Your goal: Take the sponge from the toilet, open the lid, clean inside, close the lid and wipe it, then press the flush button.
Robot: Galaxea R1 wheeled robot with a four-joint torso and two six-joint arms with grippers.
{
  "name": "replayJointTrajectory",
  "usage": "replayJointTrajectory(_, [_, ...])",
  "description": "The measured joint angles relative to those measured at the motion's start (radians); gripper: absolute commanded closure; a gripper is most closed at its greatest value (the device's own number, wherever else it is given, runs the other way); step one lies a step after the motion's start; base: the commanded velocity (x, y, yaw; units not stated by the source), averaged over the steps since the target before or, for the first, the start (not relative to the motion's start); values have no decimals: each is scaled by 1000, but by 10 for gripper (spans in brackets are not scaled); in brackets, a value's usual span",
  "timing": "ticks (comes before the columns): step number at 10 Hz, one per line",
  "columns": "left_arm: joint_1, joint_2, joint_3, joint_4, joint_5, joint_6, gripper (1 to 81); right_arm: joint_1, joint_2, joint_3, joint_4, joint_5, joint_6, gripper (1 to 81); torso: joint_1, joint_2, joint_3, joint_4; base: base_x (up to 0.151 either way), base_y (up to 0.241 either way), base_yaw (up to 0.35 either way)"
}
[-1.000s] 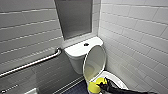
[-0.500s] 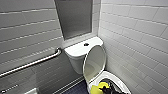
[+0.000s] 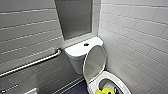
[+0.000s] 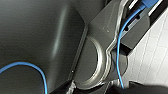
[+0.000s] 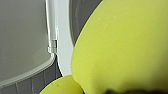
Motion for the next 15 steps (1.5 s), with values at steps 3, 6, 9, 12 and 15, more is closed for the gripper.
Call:
replayJointTrajectory(3, [0, 1, 0, 0, -2, 1, 10, -41, -126, 113, -2, -13, 0, 811, 0, 0, 0, 0, 0, 0, 0])
replayJointTrajectory(6, [0, 1, 0, 1, -2, 3, 10, -83, -235, 206, -9, -7, -1, 811, 0, 0, 0, 0, 0, 0, 0])
replayJointTrajectory(9, [0, 1, 0, 1, -18, 3, 10, -120, -344, 291, -34, -14, -11, 811, 0, 0, 0, 0, 0, 0, 0])
replayJointTrajectory(12, [1, 0, -5, 2, -22, 3, 10, -178, -439, 352, -50, -5, -19, 811, 0, 0, 0, 0, 0, 0, 0])
replayJointTrajectory(15, [0, 0, -41, 6, -61, 3, 10, -244, -491, 364, -71, -1, -27, 811, 0, 0, 0, 0, 0, 0, 0])
